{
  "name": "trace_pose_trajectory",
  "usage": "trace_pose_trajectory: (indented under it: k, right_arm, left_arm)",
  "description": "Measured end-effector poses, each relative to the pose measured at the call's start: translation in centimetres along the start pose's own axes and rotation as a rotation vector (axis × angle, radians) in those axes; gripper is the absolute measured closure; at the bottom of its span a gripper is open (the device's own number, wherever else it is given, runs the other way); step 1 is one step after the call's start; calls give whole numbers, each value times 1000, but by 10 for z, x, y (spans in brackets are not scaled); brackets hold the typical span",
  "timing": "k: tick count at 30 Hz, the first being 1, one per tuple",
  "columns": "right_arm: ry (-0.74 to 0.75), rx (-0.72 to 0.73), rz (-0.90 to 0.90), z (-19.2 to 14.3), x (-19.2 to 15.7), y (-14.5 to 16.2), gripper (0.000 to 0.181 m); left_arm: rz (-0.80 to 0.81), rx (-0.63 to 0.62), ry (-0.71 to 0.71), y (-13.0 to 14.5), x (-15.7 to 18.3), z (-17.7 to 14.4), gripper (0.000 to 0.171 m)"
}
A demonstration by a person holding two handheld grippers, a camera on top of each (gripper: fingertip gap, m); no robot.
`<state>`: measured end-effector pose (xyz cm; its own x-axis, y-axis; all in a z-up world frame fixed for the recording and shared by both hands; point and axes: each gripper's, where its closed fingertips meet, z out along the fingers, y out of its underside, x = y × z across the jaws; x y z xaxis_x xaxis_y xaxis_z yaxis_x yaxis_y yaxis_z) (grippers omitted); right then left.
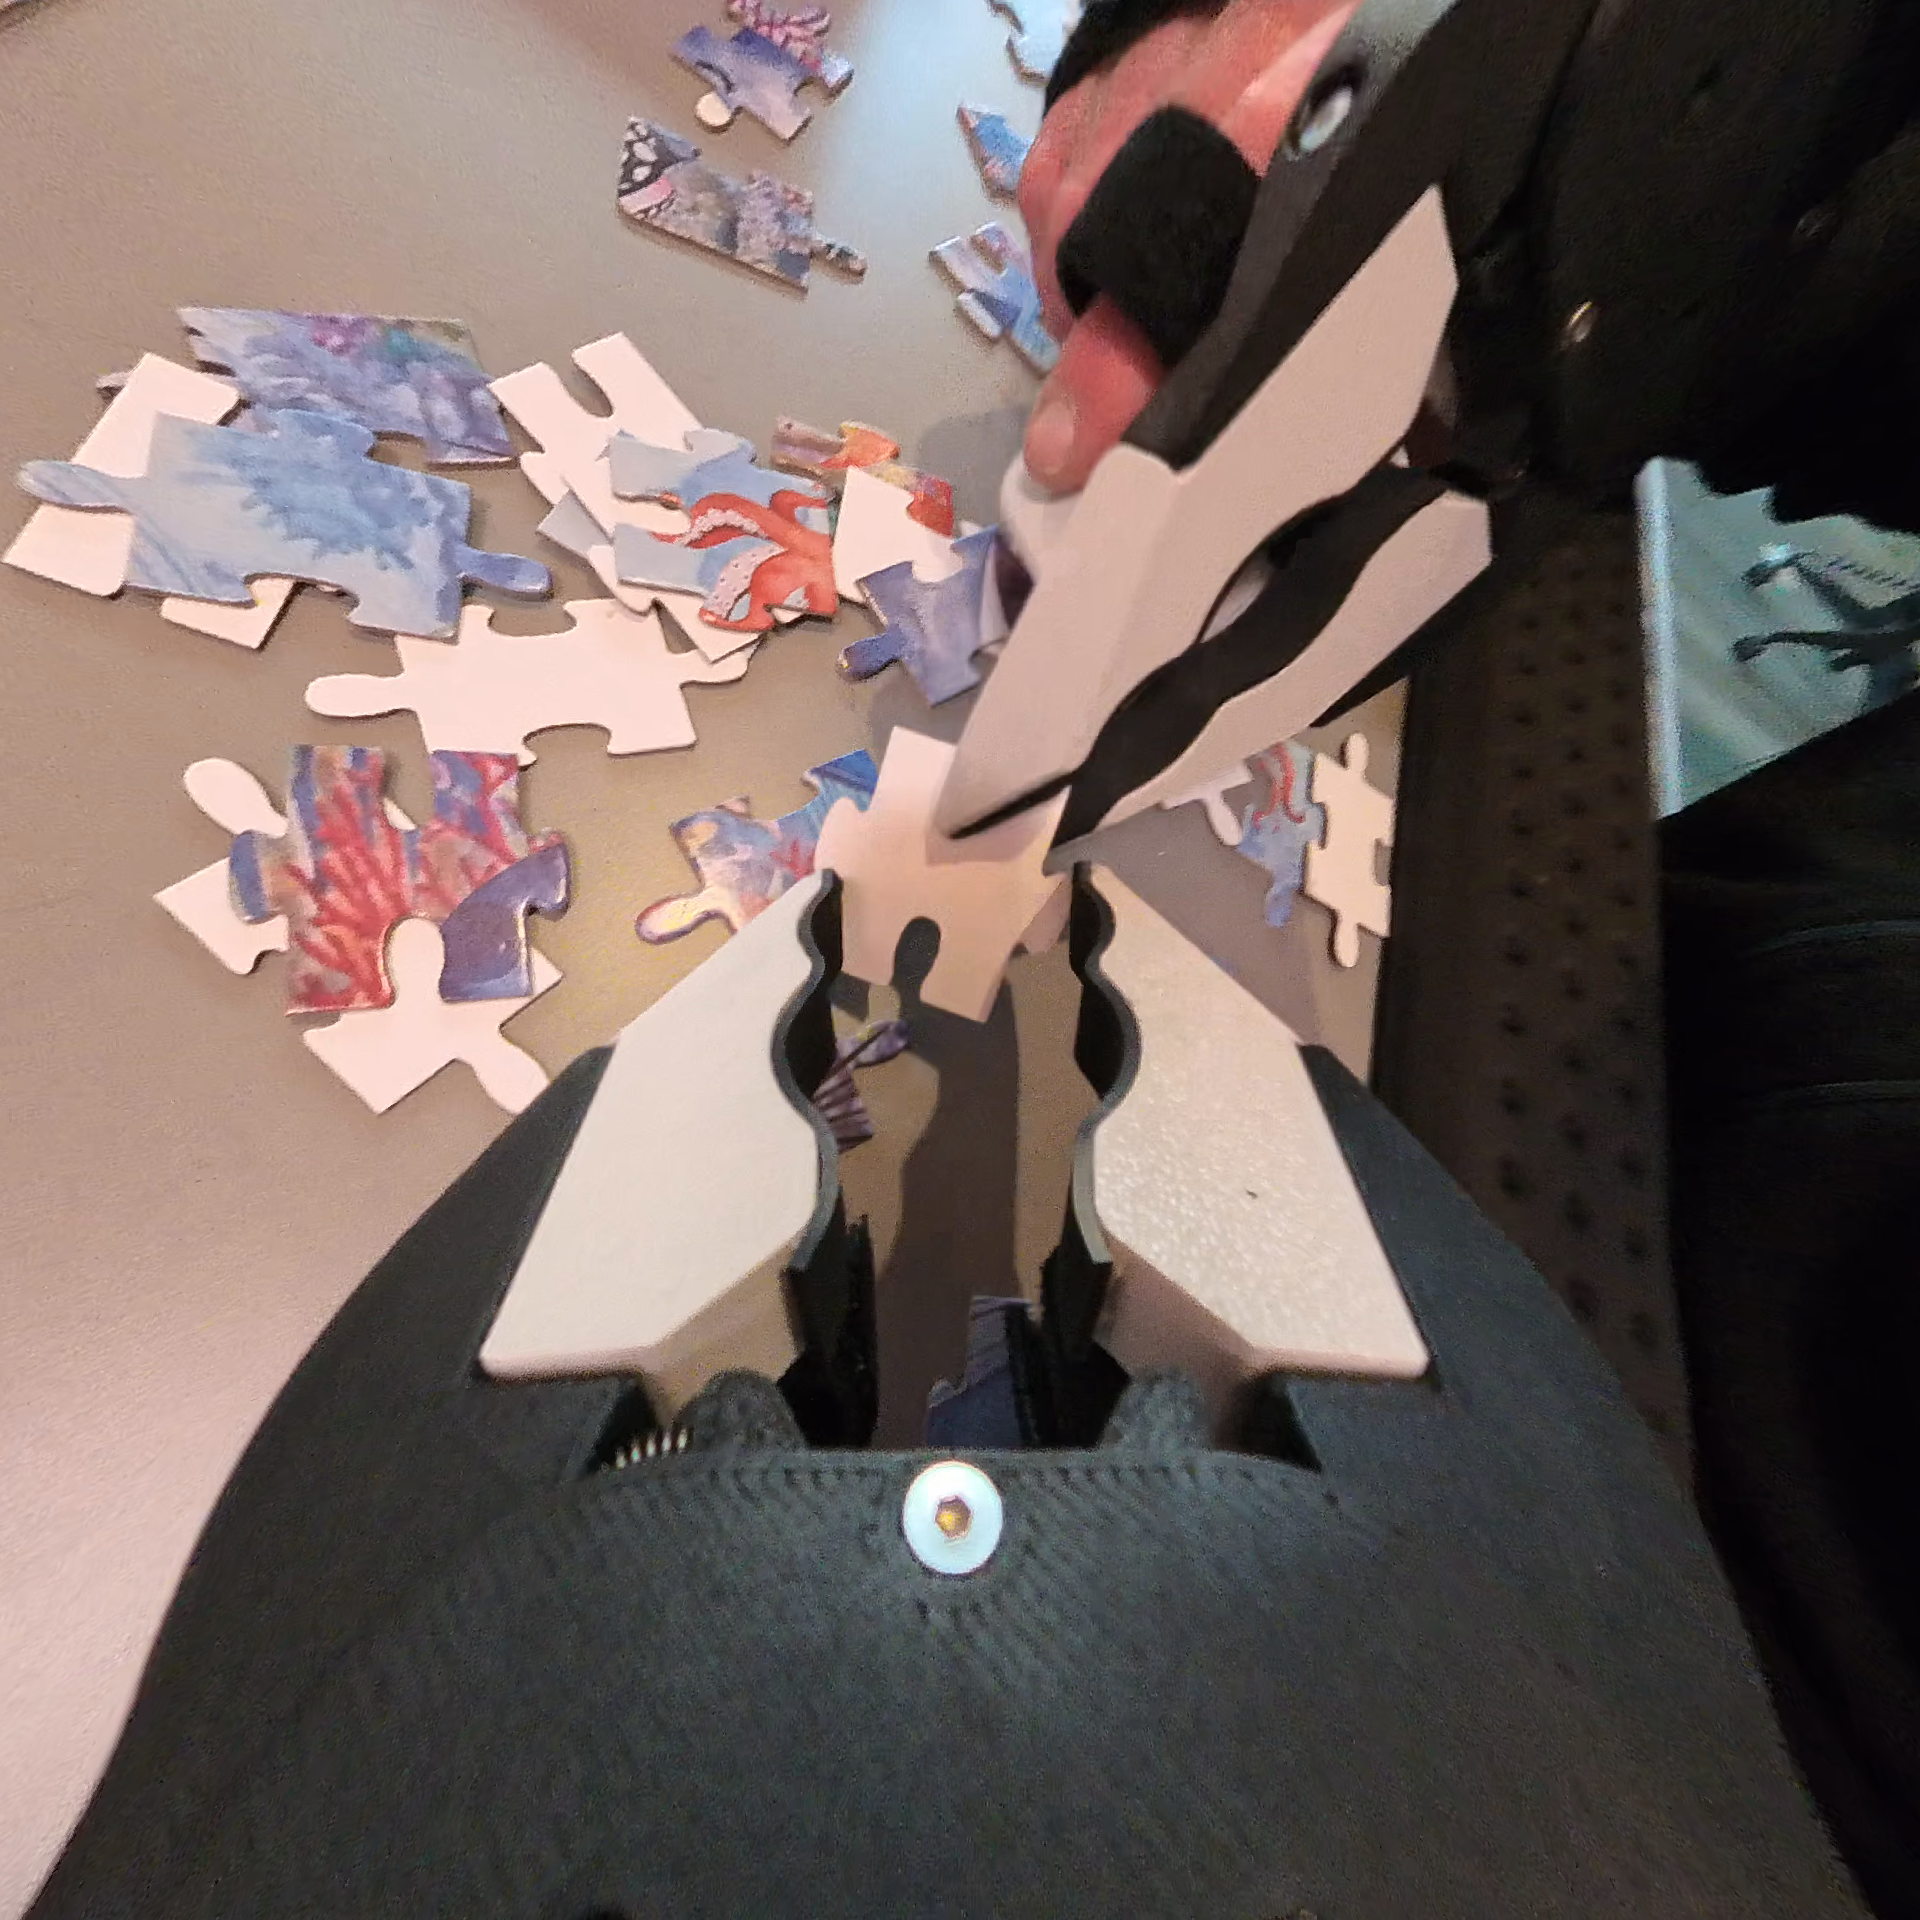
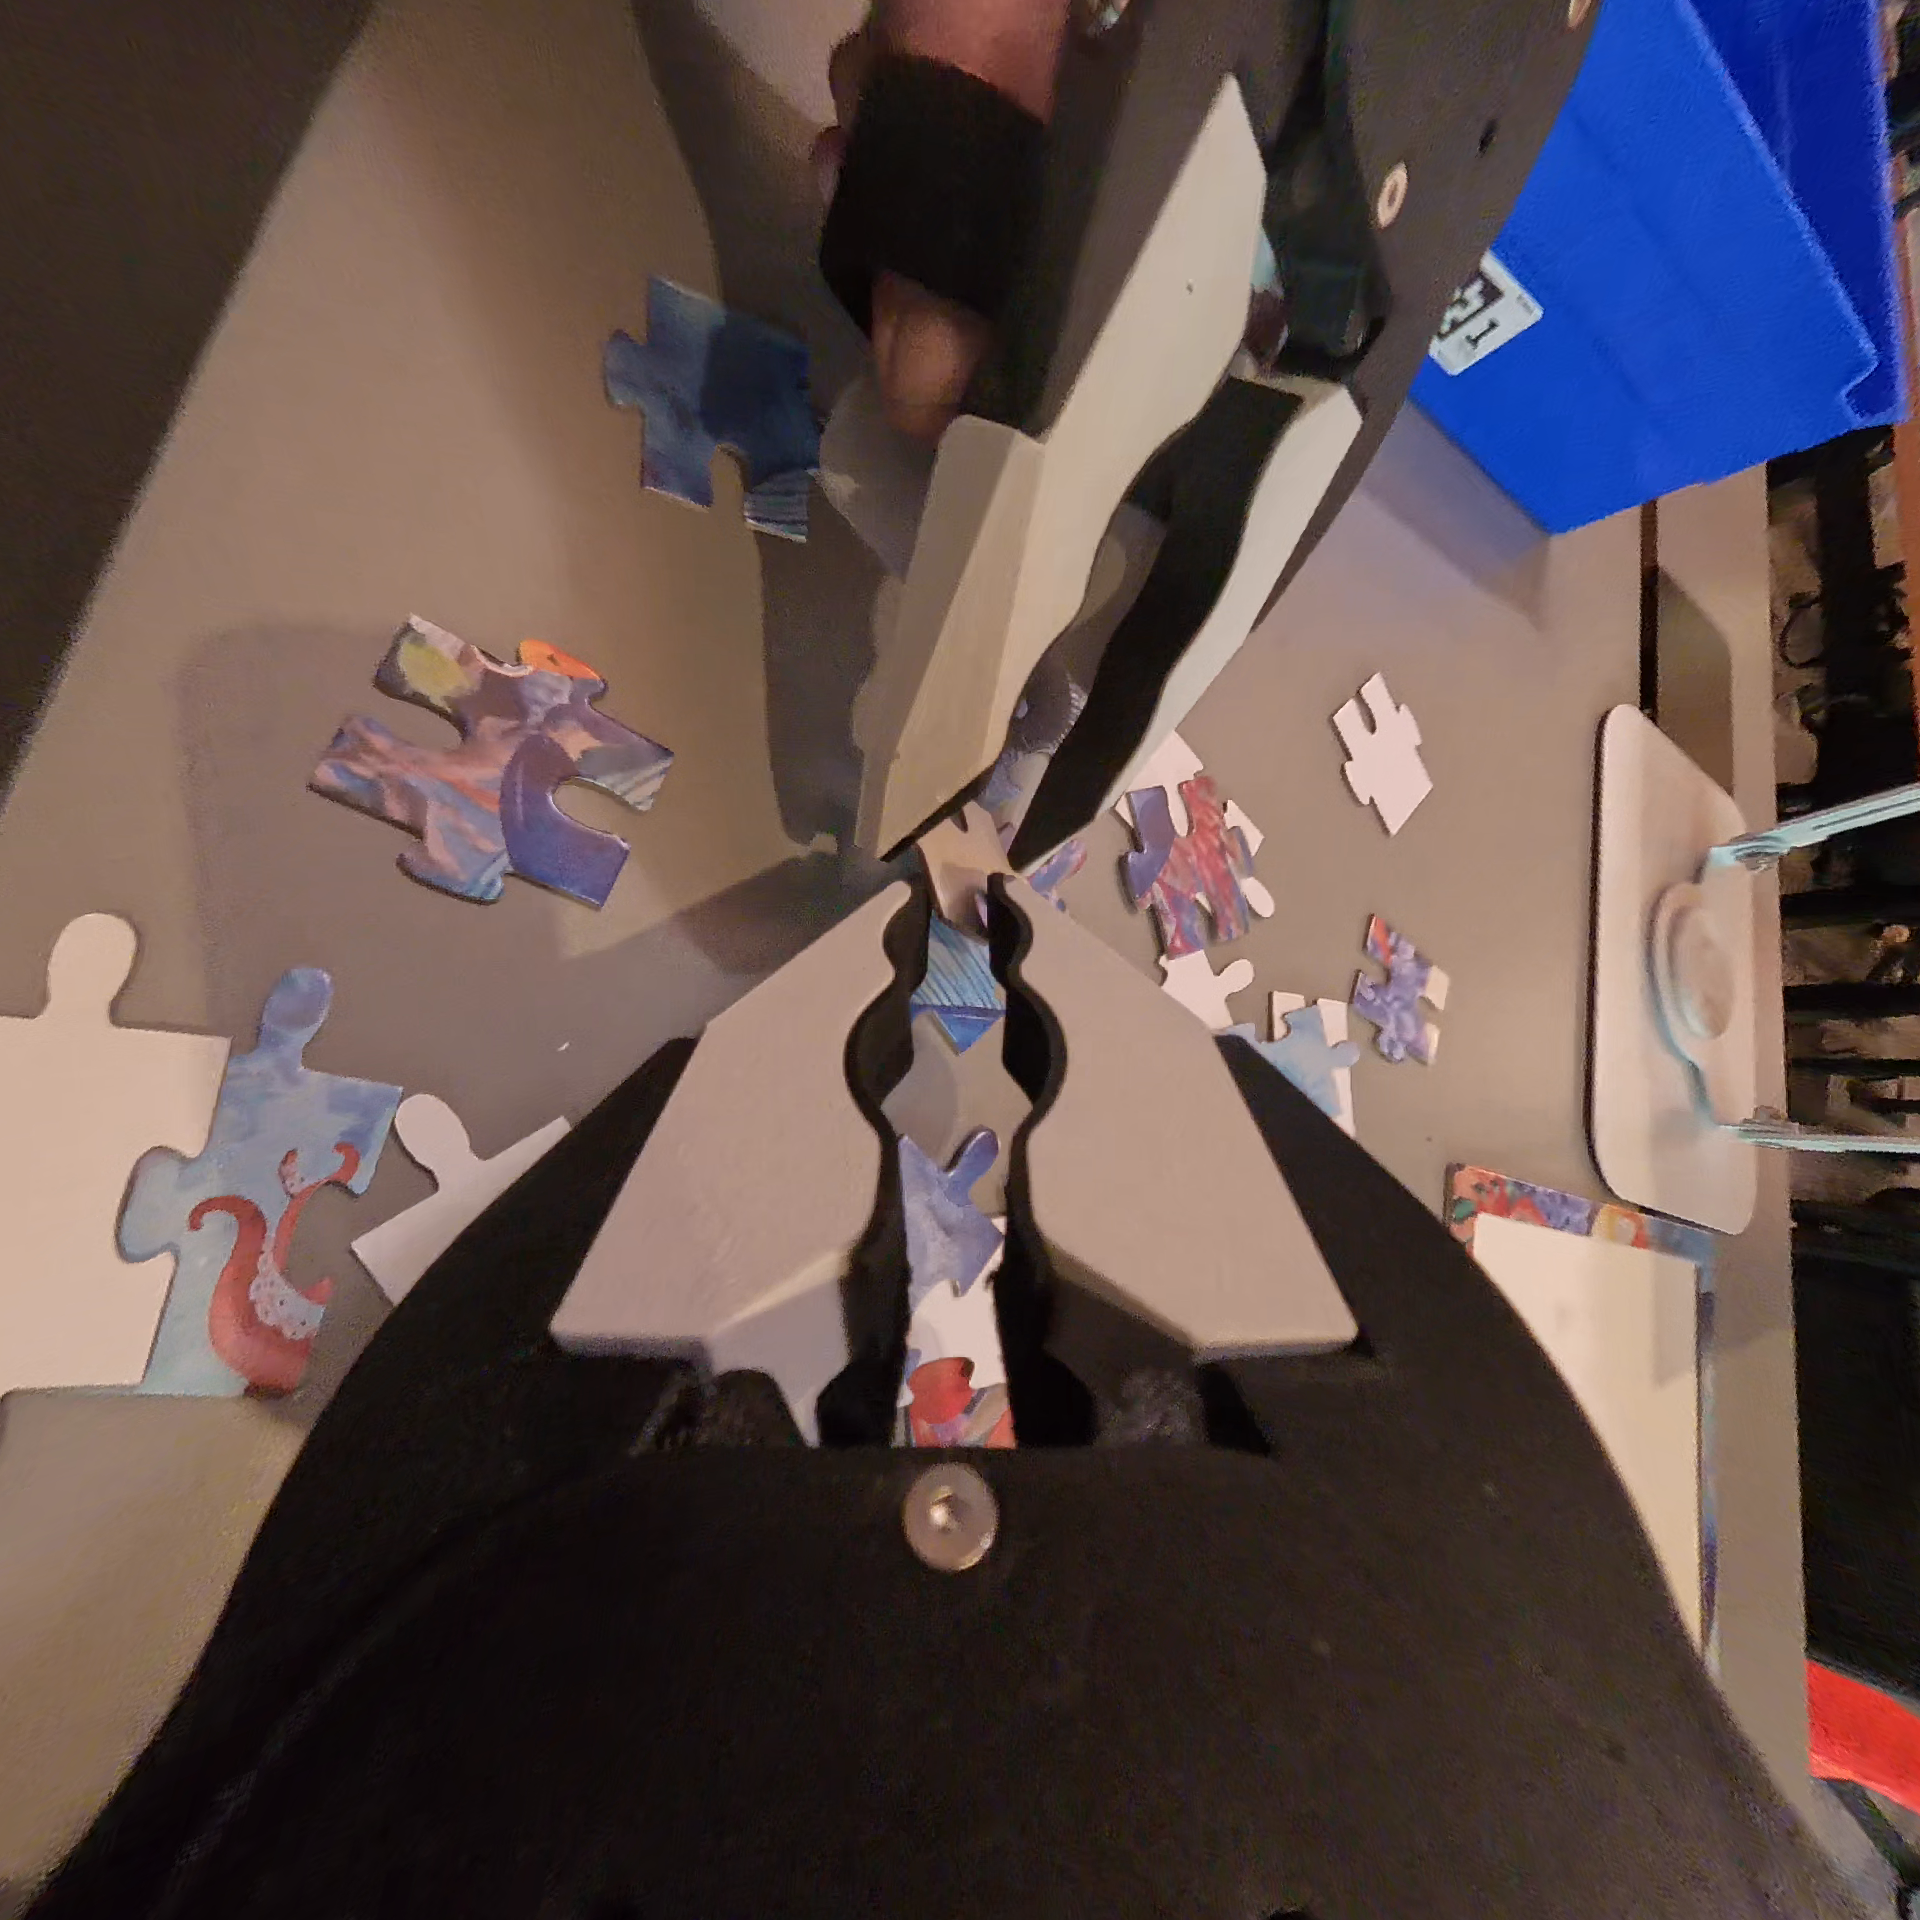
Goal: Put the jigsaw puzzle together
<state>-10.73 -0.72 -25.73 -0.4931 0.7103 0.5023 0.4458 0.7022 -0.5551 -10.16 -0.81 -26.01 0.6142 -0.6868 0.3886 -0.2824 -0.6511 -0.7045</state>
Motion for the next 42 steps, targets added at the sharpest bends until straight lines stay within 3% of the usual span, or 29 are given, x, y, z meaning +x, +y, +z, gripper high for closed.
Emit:
trace_pose_trajectory:
  k: [2,3,5,7,13,16,19,20,21,25,31,33,42]
  right_arm:
    - [-17,9,-2,-6,-2,-1,181]
    - [-37,9,23,-10,-3,0,181]
    - [-66,40,108,-24,1,0,181]
    - [-98,64,239,-41,12,6,181]
    - [-189,121,784,-79,71,62,181]
    - [-297,106,970,-77,83,88,181]
    - [-345,-19,1047,-59,83,121,181]
    - [-372,-58,1078,-53,80,130,179]
    - [-358,-105,1106,-46,81,142,161]
    - [-233,-180,1096,-42,94,165,128]
    - [-144,-108,956,-62,110,140,140]
    - [-132,-108,904,-61,110,133,142]
    - [-193,-46,671,-48,82,76,148]
  left_arm:
    - [-14,34,70,-7,8,-2,137]
    - [-7,68,98,-14,13,-4,133]
    - [31,97,78,-24,16,-7,109]
    - [94,95,-17,-29,8,-11,100]
    - [216,-42,-347,-26,-41,-20,103]
    - [209,-100,-415,-24,-57,-19,106]
    - [185,-179,-458,-15,-71,-14,103]
    - [183,-209,-469,-11,-74,-12,103]
    - [177,-244,-479,-5,-78,-12,101]
    - [135,-258,-458,-1,-81,-9,103]
    - [151,-229,-489,-5,-89,-9,117]
    - [155,-209,-468,-5,-84,-7,131]
    - [233,-160,-493,-11,-75,-6,132]
